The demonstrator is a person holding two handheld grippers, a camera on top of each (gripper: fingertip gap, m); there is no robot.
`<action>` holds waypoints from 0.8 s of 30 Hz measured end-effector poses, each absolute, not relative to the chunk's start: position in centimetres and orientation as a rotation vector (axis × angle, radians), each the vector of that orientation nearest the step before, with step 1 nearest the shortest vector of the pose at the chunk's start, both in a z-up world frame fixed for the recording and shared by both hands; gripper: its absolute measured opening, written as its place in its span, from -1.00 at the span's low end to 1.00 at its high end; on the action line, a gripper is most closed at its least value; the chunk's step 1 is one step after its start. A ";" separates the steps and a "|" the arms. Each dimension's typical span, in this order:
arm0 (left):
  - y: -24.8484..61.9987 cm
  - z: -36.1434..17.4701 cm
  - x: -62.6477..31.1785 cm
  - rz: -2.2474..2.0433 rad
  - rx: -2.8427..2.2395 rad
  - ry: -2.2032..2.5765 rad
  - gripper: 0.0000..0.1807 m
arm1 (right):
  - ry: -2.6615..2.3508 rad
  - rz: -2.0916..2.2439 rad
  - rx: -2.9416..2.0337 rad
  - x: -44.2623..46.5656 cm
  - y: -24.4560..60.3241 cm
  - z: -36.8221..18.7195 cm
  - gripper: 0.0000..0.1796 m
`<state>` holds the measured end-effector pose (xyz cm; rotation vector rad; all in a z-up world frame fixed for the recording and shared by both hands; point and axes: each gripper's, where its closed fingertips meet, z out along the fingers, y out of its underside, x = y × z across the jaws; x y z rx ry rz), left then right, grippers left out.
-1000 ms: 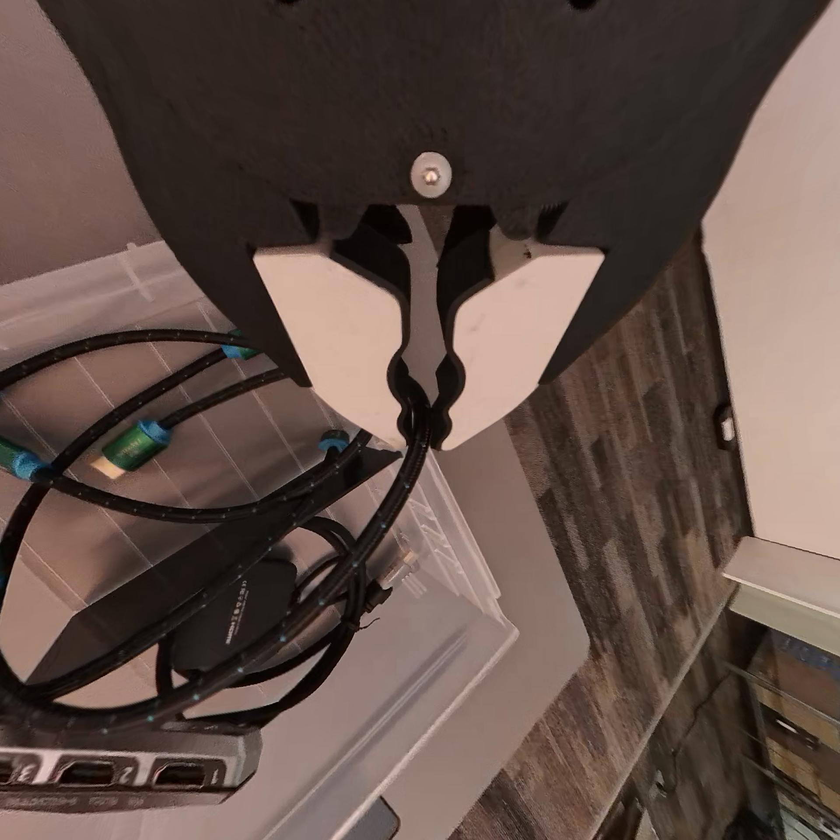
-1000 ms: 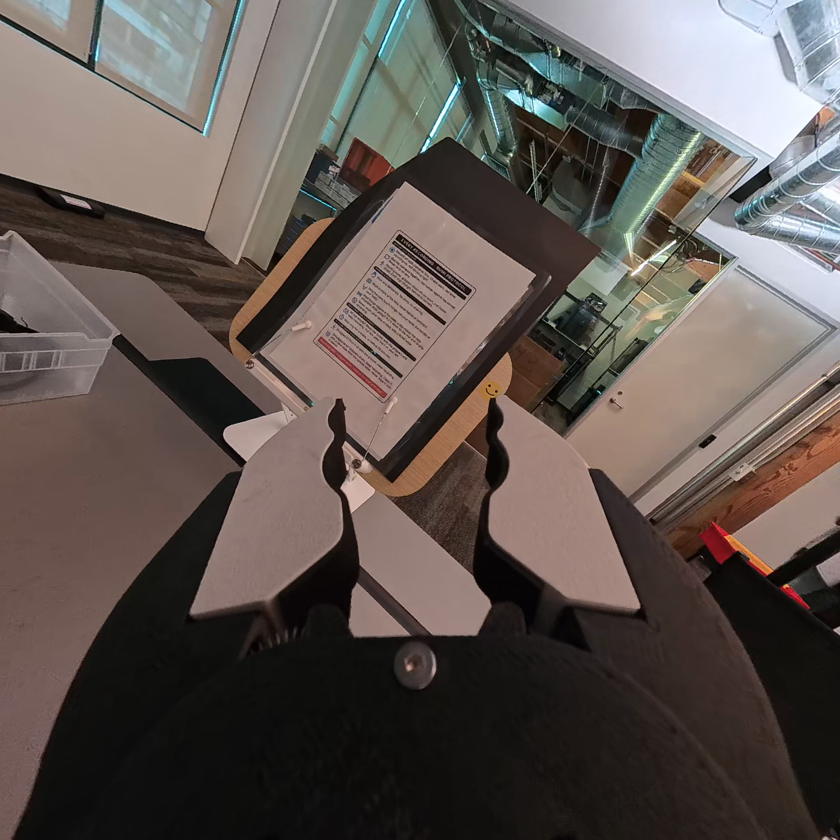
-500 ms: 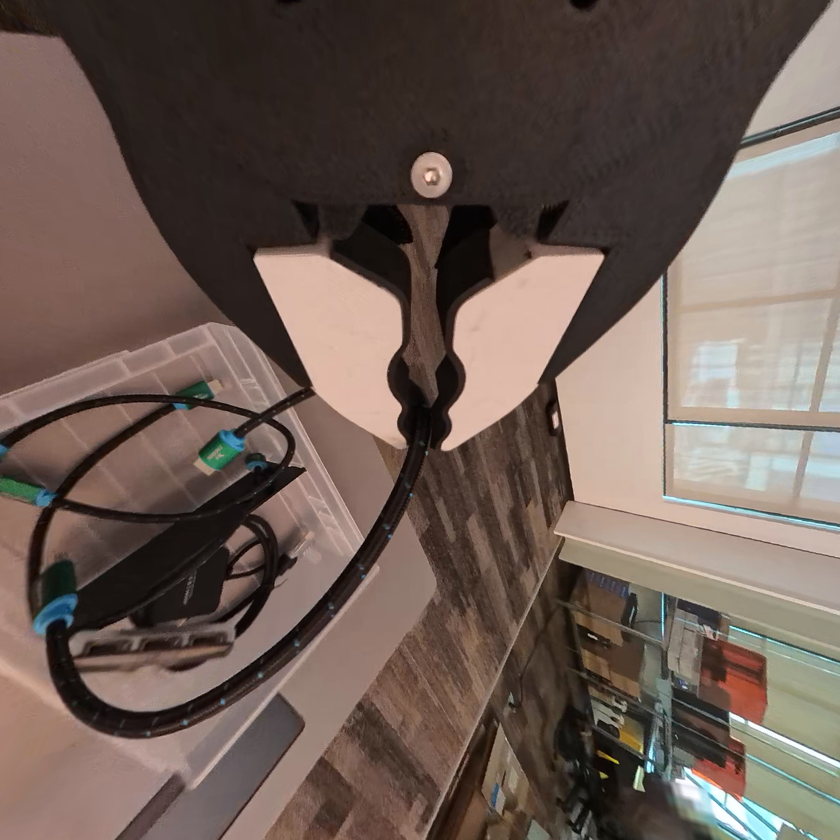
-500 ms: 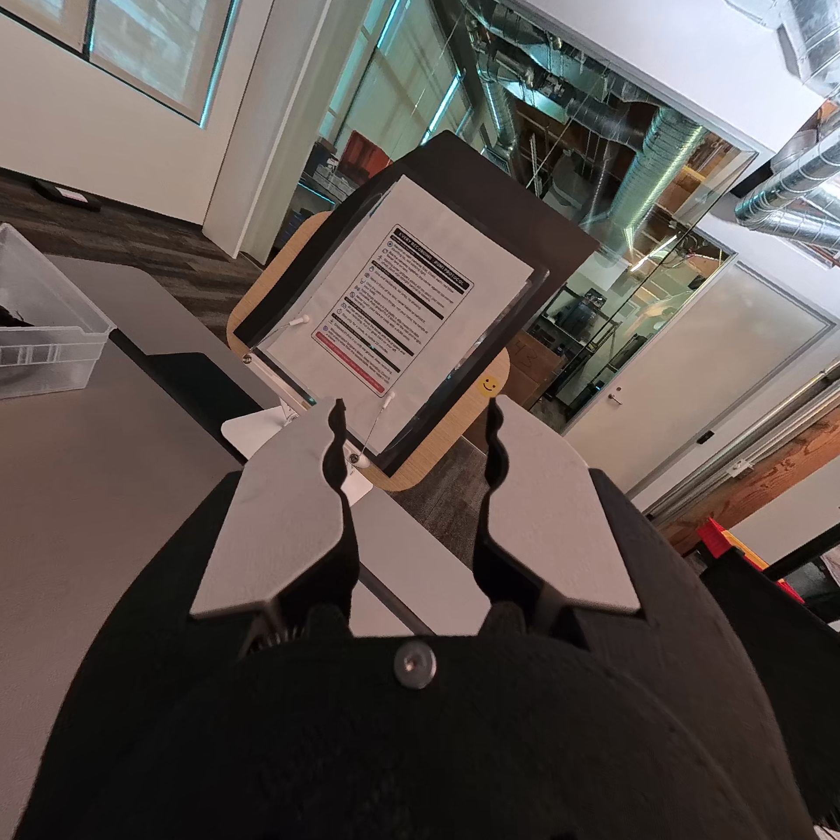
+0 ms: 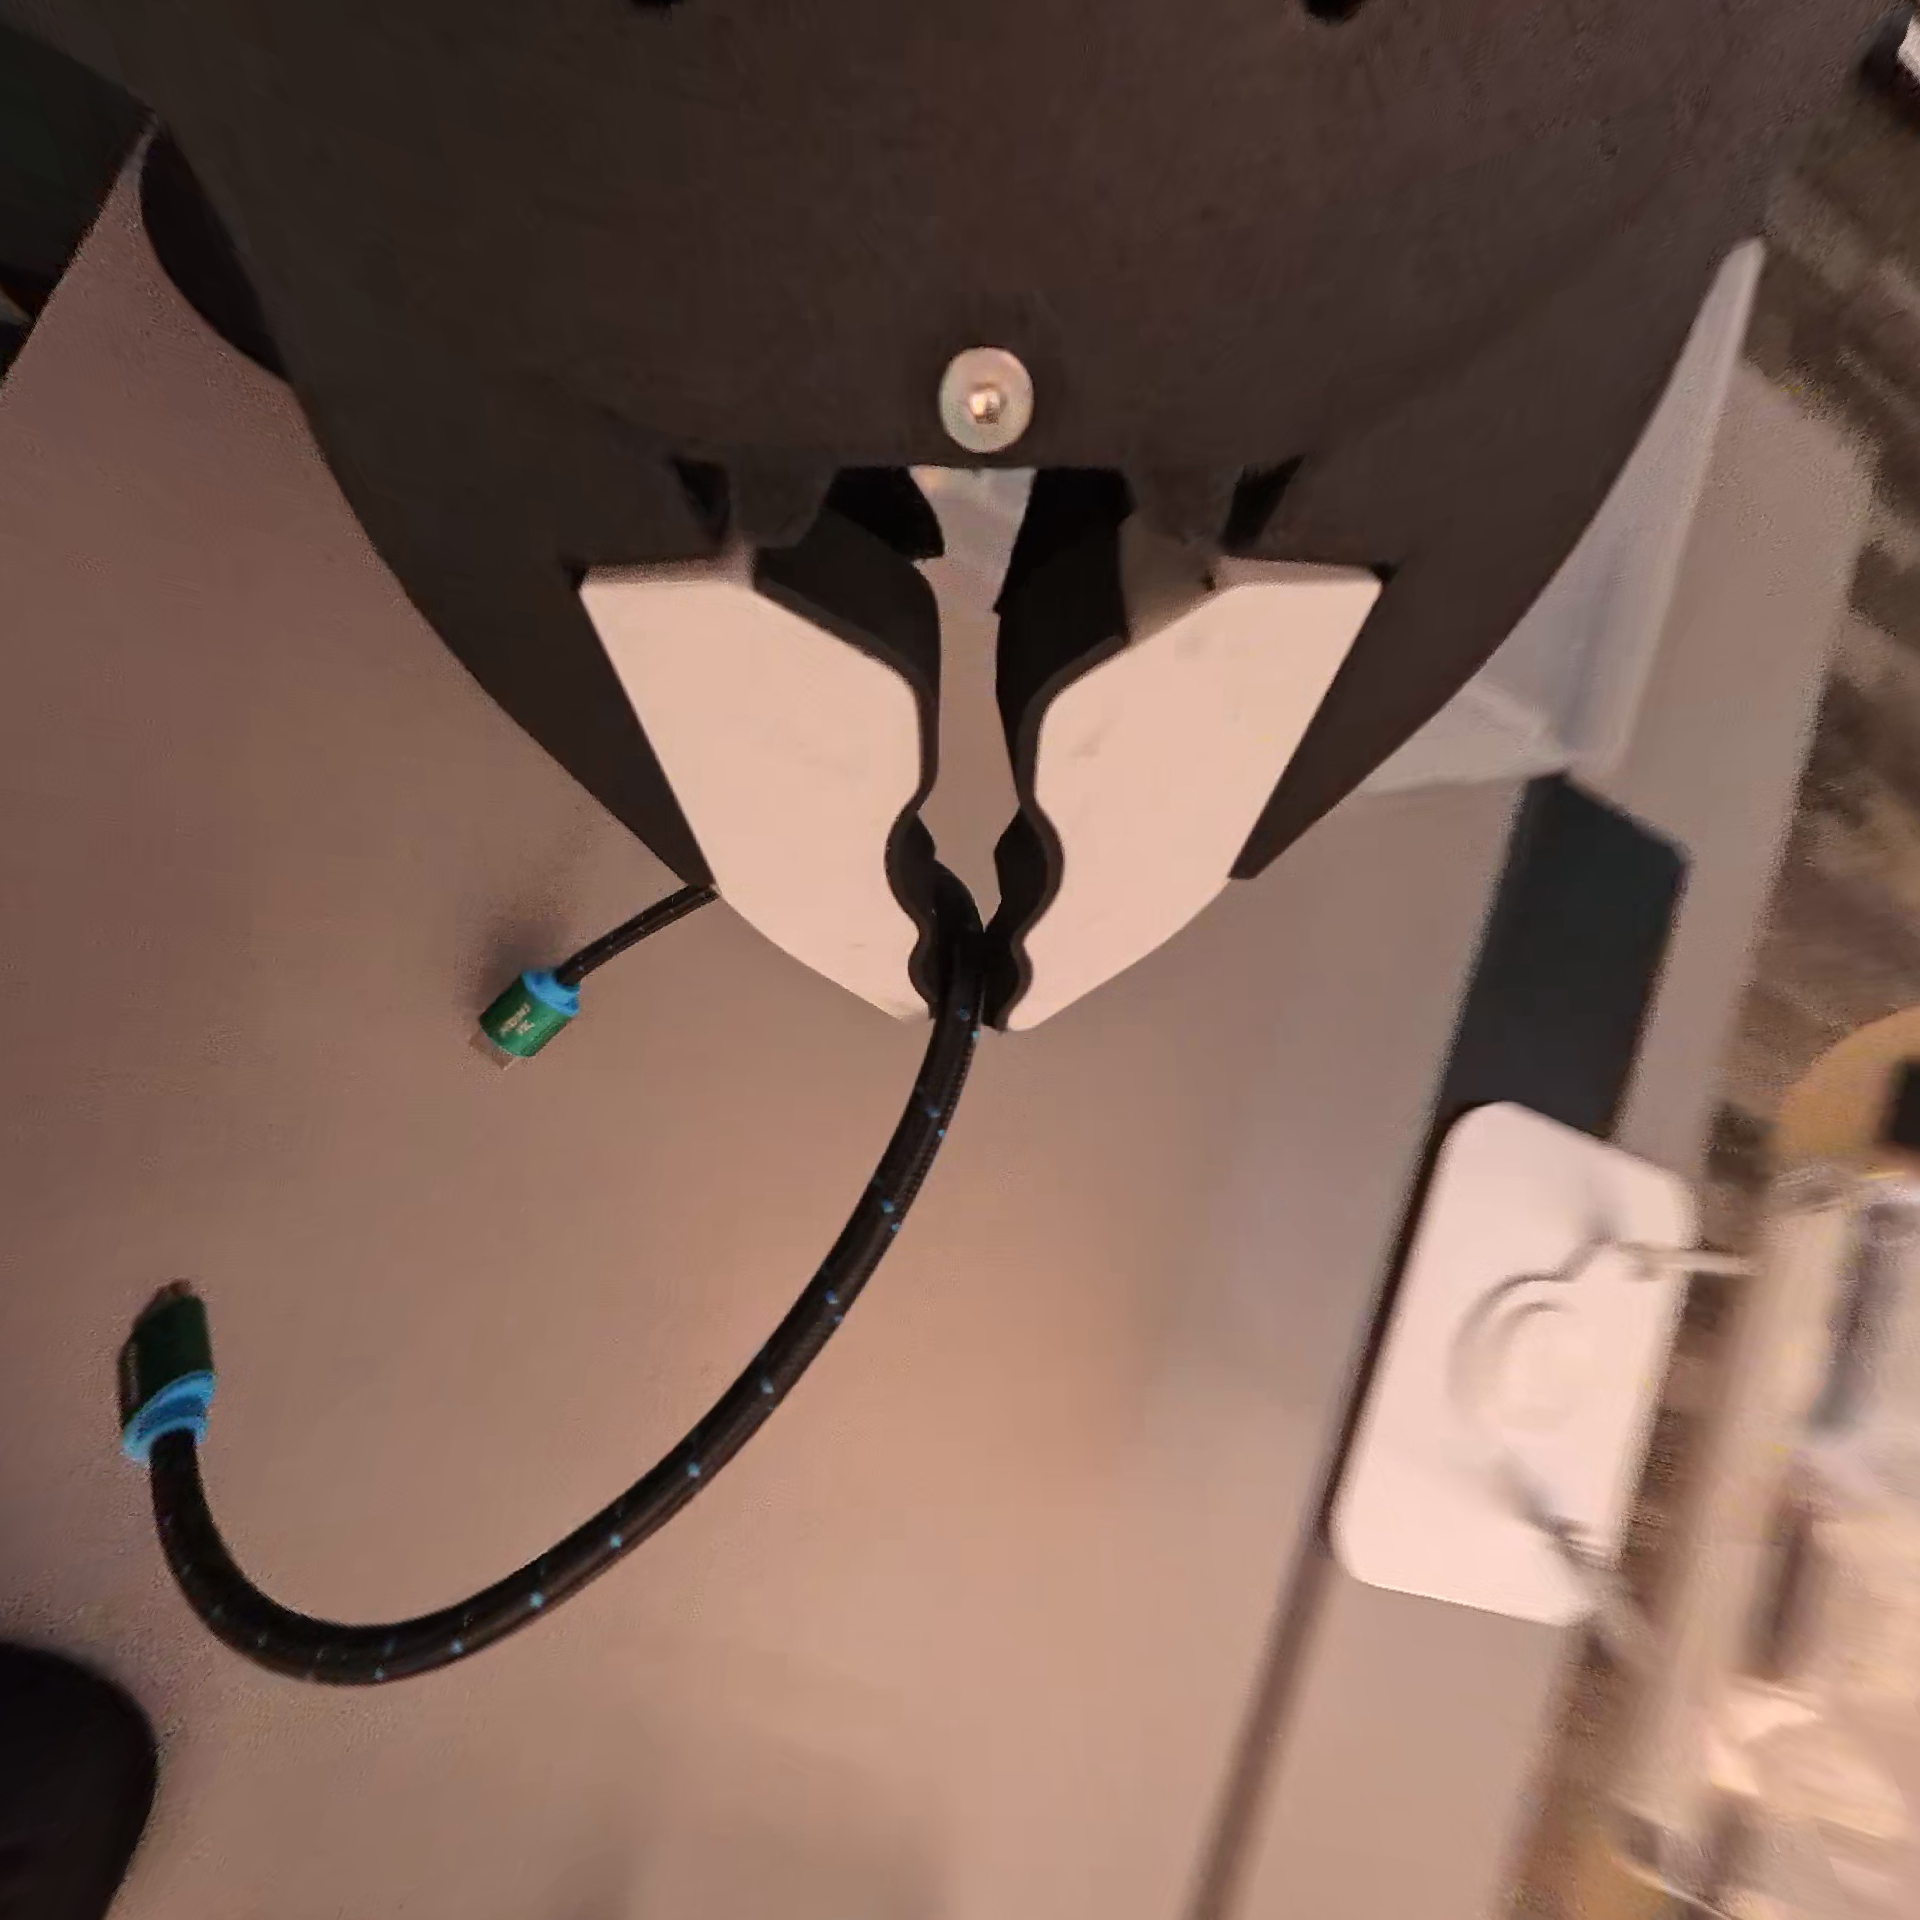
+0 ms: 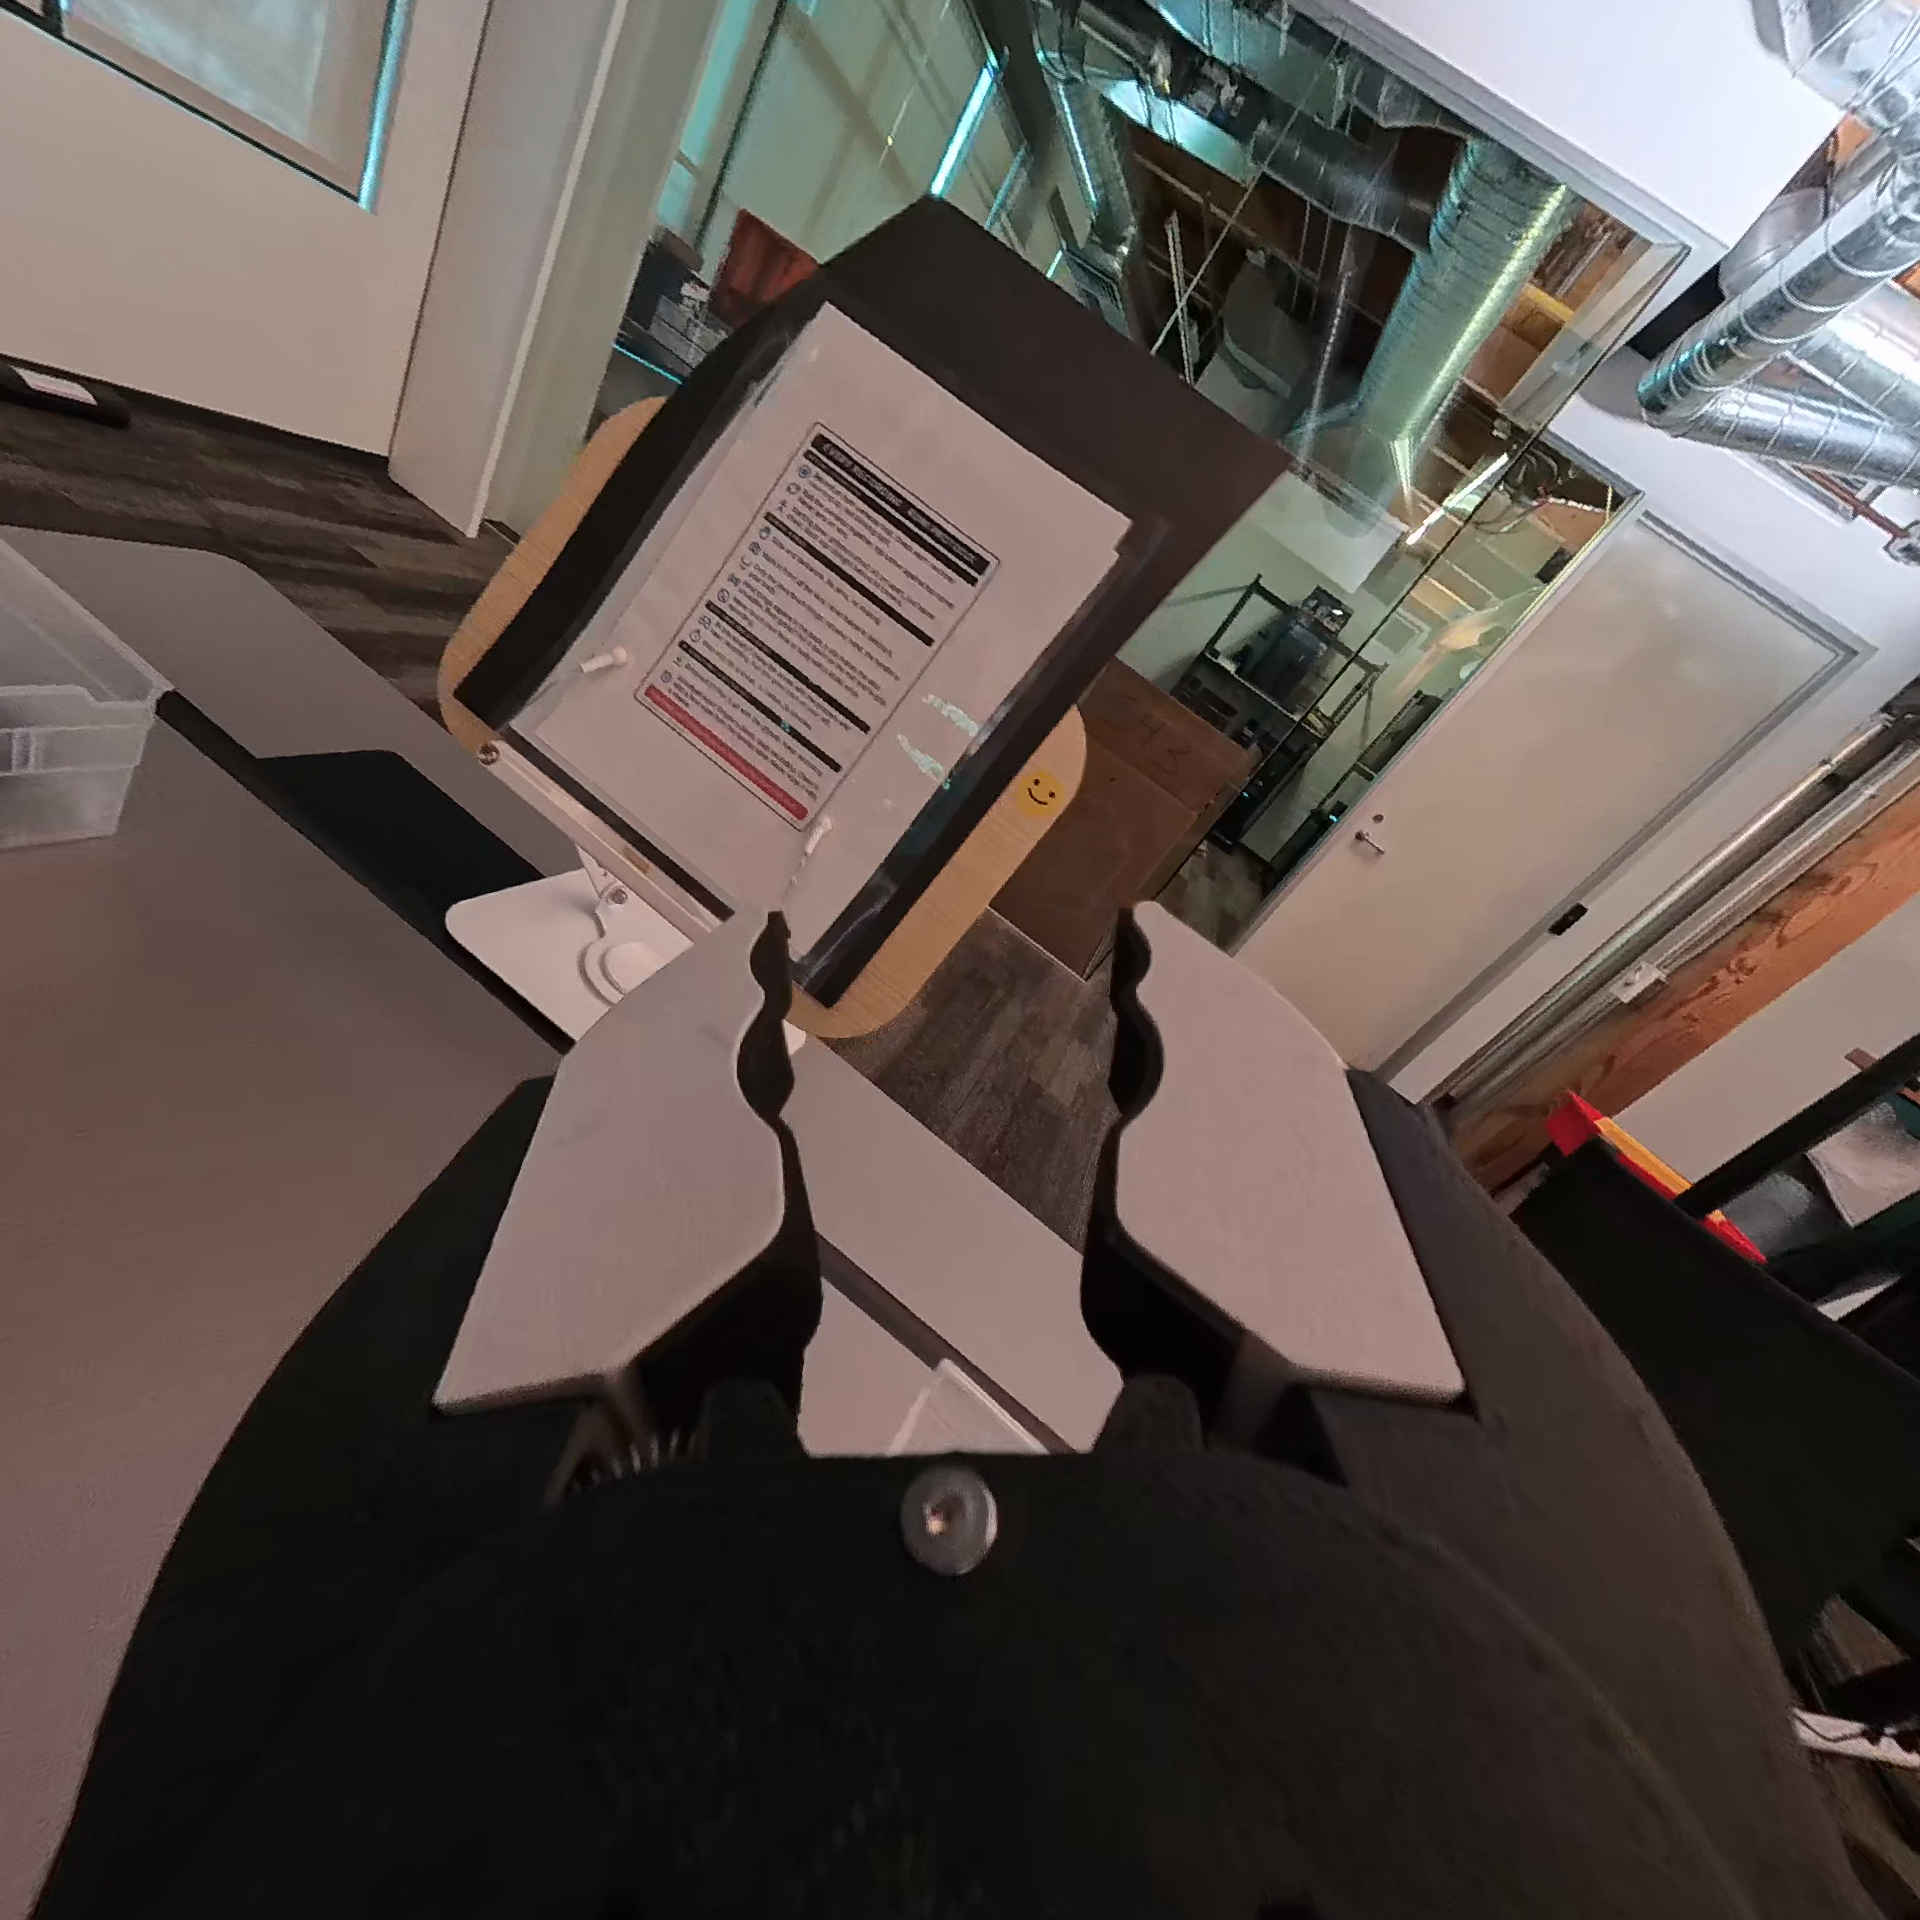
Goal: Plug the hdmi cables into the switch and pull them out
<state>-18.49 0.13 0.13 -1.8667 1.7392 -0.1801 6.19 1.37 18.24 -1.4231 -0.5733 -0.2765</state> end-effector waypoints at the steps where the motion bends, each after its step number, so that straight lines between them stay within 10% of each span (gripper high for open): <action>1: 0.9 -1.8 -17.4 -0.177 -1.890 1.776 -0.93 | -0.569 -0.274 -1.426 6.6 1.2 18.2 -0.33; 20: 6.3 -14.0 -8.3 -0.285 -2.043 1.893 -0.93 | -0.504 -0.205 -1.416 9.8 0.6 18.5 -0.33; 24: 6.1 -11.0 -7.7 -0.386 -1.955 1.758 -0.38 | -0.499 -0.234 -1.432 10.5 0.6 18.2 -0.32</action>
